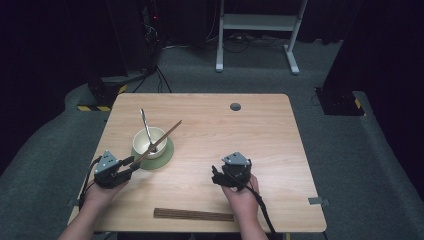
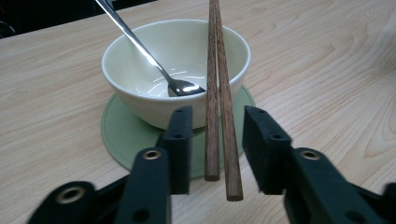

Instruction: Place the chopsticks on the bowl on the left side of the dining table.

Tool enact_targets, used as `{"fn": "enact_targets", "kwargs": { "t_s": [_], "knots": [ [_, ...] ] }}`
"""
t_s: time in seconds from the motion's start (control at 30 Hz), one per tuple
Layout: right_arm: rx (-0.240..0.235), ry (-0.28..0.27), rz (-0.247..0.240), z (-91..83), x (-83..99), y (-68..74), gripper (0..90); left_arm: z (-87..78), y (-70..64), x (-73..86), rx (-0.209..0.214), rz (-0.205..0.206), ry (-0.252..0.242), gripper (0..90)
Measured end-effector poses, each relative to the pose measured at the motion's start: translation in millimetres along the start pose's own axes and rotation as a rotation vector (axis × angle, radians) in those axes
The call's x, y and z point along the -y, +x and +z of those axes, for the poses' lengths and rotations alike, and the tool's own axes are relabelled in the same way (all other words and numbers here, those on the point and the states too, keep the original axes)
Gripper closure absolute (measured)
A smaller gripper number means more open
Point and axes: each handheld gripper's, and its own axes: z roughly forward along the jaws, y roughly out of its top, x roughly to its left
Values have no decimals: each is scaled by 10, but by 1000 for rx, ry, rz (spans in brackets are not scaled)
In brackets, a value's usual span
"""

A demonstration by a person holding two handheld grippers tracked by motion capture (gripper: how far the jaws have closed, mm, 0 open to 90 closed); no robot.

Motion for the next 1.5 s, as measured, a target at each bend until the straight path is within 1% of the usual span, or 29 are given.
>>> {"fn": "enact_targets", "kwargs": {
  "t_s": [0.03, 0.07, 0.1, 0.2, 0.3, 0.33, 0.4, 0.47, 0.57, 0.67, 0.73, 0.8, 0.87, 0.97, 1.03, 1.1, 1.17, 1.23, 1.3, 1.4, 1.47, 1.5],
  "knots": [
    [-13, -3, 1, 31, -69, 38, 173, -7, -3, 2, -3, 4, 2, 584],
    [-36, -20, 6, 104, -202, 117, 227, -12, -4, 4, -8, 9, 3, 581],
    [-36, -20, 6, 104, -202, 117, 227, -17, -1, 8, -12, 10, 5, 581],
    [-51, -49, -3, 229, -375, 225, 308, -22, 24, 29, -16, 4, 10, 582],
    [-73, -44, 4, 380, -526, 318, 351, -26, 63, 45, -28, -7, 10, 584],
    [-84, -46, 2, 429, -566, 344, 364, -30, 80, 49, -30, -16, 7, 586],
    [-91, -45, 2, 514, -633, 397, 388, -39, 117, 56, -34, -33, 3, 599],
    [-99, -43, -11, 584, -682, 443, 410, -47, 149, 60, -38, -42, -4, 601],
    [-91, -33, -30, 669, -735, 497, 409, -47, 188, 64, -51, -61, -8, 601],
    [-86, -31, -43, 733, -775, 524, 411, -39, 227, 70, -75, -76, -5, 600],
    [-96, -20, -58, 778, -806, 533, 419, -38, 264, 79, -90, -98, 0, 599],
    [-87, -18, -90, 823, -850, 547, 428, -44, 300, 88, -102, -122, -1, 597],
    [-88, -10, -96, 869, -887, 555, 425, -54, 340, 97, -115, -141, -7, 593],
    [-95, -8, -91, 933, -919, 577, 400, -57, 401, 113, -132, -174, -7, 592],
    [-82, -17, -98, 971, -928, 602, 375, -63, 433, 117, -146, -201, -10, 592],
    [-79, -16, -95, 1011, -937, 613, 349, -67, 453, 117, -163, -214, -17, 592],
    [-85, -20, -94, 1050, -949, 610, 339, -66, 472, 117, -171, -222, -24, 593],
    [-84, -20, -98, 1088, -965, 606, 329, -57, 487, 121, -180, -238, -25, 593],
    [-86, -17, -103, 1135, -985, 596, 330, -44, 499, 123, -194, -243, -22, 594],
    [-95, -16, -88, 1200, -1007, 584, 343, -37, 523, 120, -217, -257, -30, 591],
    [-80, -13, -87, 1235, -1017, 586, 327, -28, 546, 119, -222, -277, -38, 591],
    [-82, -13, -85, 1251, -1020, 578, 318, -16, 557, 115, -218, -286, -36, 591]
  ]
}}
